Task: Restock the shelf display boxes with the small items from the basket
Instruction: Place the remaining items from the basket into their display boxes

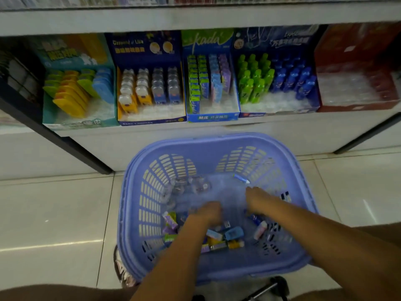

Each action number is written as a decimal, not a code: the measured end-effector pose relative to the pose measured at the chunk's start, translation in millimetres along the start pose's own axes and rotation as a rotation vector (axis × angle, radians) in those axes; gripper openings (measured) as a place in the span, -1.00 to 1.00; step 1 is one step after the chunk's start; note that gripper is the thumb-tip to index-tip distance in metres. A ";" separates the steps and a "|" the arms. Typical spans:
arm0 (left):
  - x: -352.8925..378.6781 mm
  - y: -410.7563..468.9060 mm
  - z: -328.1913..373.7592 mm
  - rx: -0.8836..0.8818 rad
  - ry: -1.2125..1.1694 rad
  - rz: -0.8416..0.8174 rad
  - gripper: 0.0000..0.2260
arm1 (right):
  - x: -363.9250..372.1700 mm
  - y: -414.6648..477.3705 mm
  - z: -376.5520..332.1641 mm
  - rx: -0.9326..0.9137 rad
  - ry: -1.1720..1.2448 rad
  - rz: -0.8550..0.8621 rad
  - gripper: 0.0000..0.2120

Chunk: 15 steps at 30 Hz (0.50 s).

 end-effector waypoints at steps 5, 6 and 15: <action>21.4 16.2 -4.6 0.065 0.088 -0.003 -0.67 | 39.1 28.7 5.9 -0.078 -0.110 0.147 -0.28; 24.2 20.4 -4.9 0.078 0.100 -0.001 -0.69 | 42.1 33.1 5.2 -0.096 -0.133 0.161 -0.30; 58.8 43.7 -14.4 0.080 0.172 -0.046 -0.64 | 56.7 45.7 7.2 -0.044 0.005 0.030 -0.40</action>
Point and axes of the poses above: each hand's wrist, its own y-axis towards the middle knuckle, its own x-axis out of the palm, z = x × y, the point moved 6 cm from there along y, towards the middle knuckle, and after that the axes turned 13 degrees about z, right-handed, at the moved point
